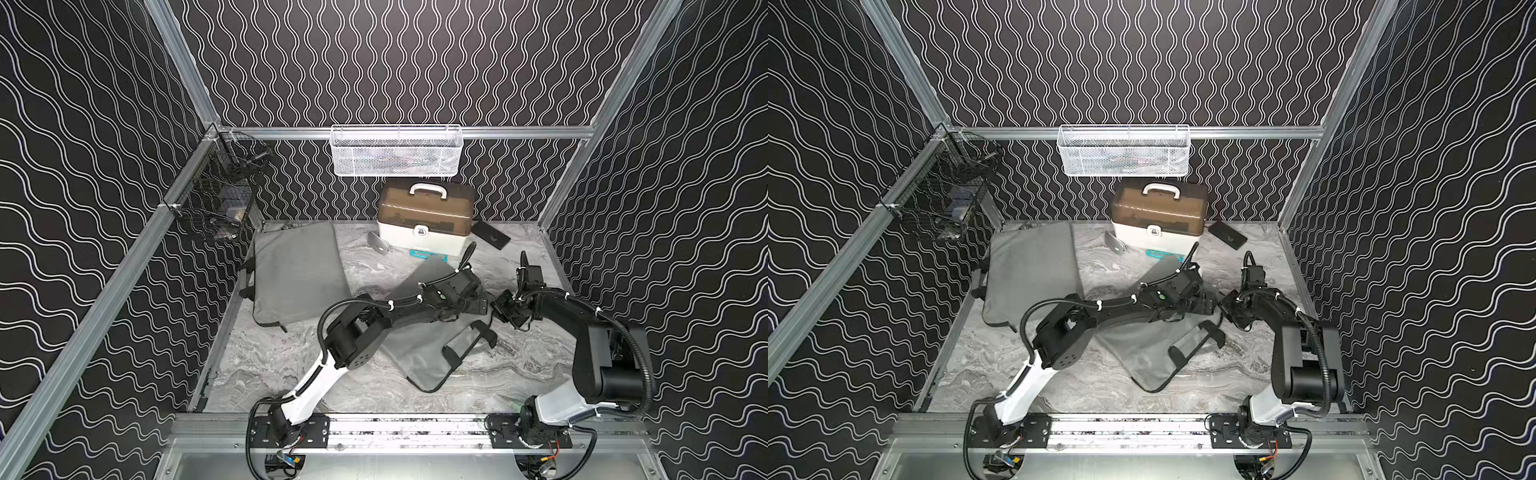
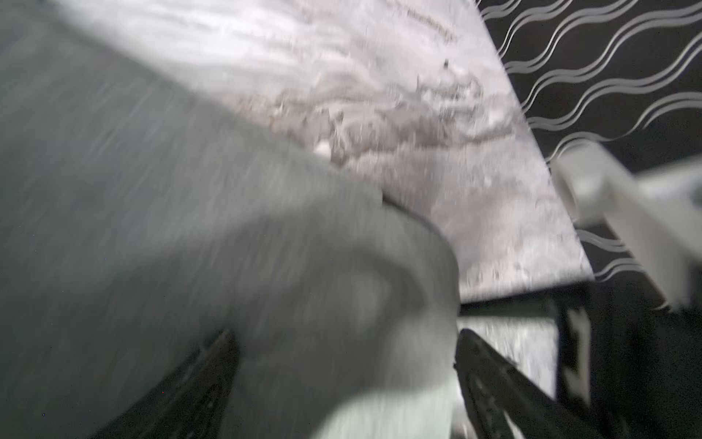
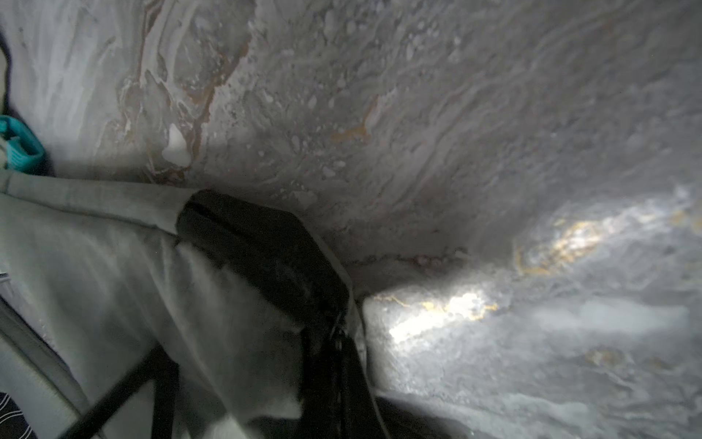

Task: Put the mouse into the laptop bag
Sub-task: Unzip the zipper on the zippered laptop bag.

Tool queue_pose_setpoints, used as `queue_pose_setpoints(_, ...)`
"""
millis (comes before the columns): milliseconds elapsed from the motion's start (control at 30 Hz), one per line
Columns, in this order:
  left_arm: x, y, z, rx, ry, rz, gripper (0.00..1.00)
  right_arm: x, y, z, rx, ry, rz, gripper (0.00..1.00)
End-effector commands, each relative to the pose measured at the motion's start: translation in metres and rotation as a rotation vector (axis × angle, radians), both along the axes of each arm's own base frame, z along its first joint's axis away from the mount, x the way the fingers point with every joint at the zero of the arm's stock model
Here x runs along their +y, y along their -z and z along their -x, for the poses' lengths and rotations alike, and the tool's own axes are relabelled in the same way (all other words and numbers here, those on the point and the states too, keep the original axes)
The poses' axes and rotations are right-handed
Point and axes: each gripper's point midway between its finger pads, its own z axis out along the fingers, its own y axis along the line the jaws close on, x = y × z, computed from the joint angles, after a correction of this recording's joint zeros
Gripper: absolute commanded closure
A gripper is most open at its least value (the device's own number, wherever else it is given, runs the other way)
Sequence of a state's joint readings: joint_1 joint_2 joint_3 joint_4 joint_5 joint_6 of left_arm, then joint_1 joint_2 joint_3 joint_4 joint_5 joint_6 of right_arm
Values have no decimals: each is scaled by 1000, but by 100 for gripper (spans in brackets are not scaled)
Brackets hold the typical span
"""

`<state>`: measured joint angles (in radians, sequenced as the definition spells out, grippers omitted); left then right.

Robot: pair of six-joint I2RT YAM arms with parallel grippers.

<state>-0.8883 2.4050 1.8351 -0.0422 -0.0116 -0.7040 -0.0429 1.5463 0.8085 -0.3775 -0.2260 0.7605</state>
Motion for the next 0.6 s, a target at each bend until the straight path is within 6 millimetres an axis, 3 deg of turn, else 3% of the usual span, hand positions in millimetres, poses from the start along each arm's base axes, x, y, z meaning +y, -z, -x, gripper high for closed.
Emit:
queue_pose_setpoints(0, 23, 77, 18, 195, -10, -123, 7, 26, 8, 28, 70, -21, -110, 100)
queue_pose_setpoints(133, 21, 90, 16, 195, -16, -115, 7, 42, 11, 43, 99, -54, -102, 100)
queue_pose_setpoints(367, 20, 94, 16, 192, -17, -110, 7, 66, 12, 59, 94, -112, -146, 100)
queue_pose_setpoints(467, 25, 93, 15, 193, -29, -142, 8, 56, 10, 61, 110, -88, -100, 100)
queue_pose_setpoints(567, 49, 86, 15, 208, -100, -254, 8, 40, 8, 60, 96, -27, -110, 100)
